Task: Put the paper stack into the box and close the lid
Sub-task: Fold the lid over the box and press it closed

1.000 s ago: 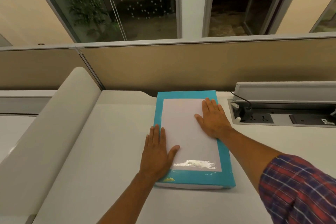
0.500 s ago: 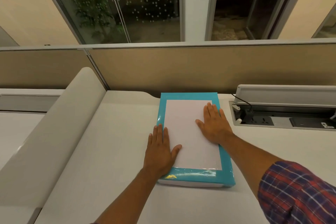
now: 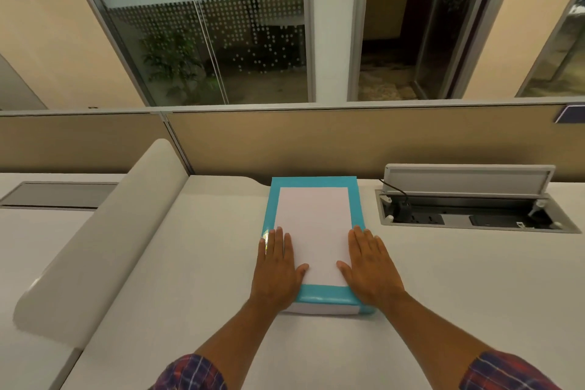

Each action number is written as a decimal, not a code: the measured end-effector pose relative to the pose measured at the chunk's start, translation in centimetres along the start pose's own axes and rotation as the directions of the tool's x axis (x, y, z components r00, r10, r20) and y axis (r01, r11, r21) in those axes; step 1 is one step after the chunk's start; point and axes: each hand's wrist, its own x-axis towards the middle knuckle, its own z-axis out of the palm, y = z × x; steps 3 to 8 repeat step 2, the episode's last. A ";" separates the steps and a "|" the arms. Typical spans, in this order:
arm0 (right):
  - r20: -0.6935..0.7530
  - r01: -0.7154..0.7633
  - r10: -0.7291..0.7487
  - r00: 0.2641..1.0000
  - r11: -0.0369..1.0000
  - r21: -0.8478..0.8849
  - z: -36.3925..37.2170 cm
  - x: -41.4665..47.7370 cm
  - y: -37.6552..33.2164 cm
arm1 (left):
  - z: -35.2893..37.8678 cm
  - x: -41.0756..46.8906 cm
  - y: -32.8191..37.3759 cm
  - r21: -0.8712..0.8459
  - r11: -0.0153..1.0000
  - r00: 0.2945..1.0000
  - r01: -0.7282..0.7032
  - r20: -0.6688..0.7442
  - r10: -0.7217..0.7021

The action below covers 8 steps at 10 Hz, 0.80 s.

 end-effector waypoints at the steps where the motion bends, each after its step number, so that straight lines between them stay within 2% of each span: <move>1: 0.021 -0.024 0.024 1.000 1.000 0.020 -0.6 -3.1 1.2 | 0.0 -2.0 2.4 0.039 0.997 0.998 -0.062 -0.010 0.063; 2: 0.005 -0.032 0.032 0.999 0.999 0.038 -0.7 -4.9 2.3 | 0.1 -2.8 4.2 0.015 0.996 0.993 -0.091 -0.070 0.091; 8: 0.005 -0.032 0.032 0.999 0.999 0.038 -0.7 -4.9 2.3 | 0.1 -2.8 4.2 0.015 0.996 0.993 -0.091 -0.070 0.091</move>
